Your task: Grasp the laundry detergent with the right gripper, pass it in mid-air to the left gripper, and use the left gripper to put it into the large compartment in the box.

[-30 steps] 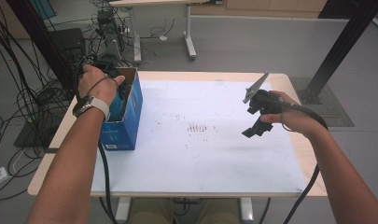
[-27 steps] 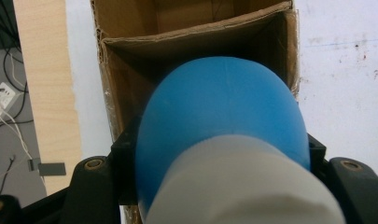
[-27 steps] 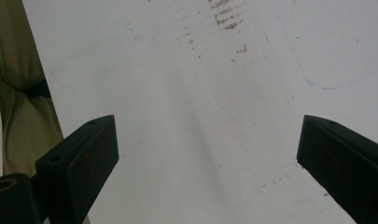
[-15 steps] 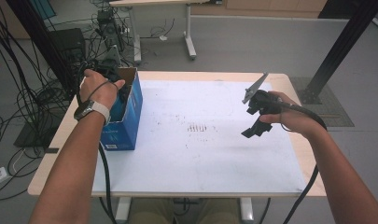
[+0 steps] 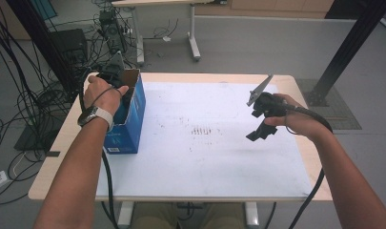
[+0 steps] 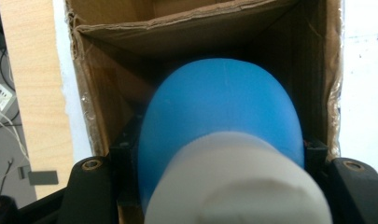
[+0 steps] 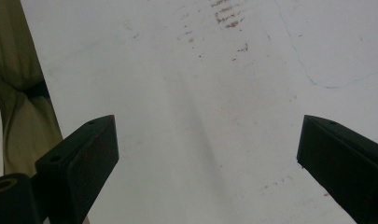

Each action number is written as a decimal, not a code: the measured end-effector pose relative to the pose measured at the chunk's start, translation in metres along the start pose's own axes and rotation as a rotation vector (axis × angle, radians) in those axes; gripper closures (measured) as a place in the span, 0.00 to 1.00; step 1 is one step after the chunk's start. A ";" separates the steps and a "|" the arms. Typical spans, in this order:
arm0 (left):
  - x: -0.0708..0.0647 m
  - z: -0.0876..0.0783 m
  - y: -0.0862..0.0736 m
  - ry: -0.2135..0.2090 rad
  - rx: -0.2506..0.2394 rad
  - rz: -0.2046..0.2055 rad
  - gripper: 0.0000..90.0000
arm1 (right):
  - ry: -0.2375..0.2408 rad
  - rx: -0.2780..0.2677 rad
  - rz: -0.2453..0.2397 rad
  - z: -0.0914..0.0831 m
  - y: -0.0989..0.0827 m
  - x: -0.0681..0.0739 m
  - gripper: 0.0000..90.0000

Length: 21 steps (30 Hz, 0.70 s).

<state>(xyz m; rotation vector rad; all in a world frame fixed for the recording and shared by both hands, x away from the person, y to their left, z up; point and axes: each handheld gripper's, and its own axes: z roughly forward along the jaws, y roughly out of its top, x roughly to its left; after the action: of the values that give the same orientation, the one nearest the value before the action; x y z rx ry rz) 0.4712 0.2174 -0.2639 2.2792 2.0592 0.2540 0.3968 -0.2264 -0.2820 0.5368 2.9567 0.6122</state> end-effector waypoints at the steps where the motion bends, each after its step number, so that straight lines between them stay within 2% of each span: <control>1: 0.000 0.001 0.000 0.000 -0.002 -0.002 0.42 | 0.000 0.001 -0.002 0.000 0.000 0.000 0.06; 21: 0.003 0.014 -0.002 -0.007 0.004 -0.002 0.42 | 0.009 0.005 0.007 0.004 -0.004 0.000 0.06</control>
<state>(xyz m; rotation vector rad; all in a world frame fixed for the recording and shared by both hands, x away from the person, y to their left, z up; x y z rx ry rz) 0.4718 0.2213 -0.2782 2.2768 2.0602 0.2424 0.3959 -0.2283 -0.2868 0.5473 2.9663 0.6097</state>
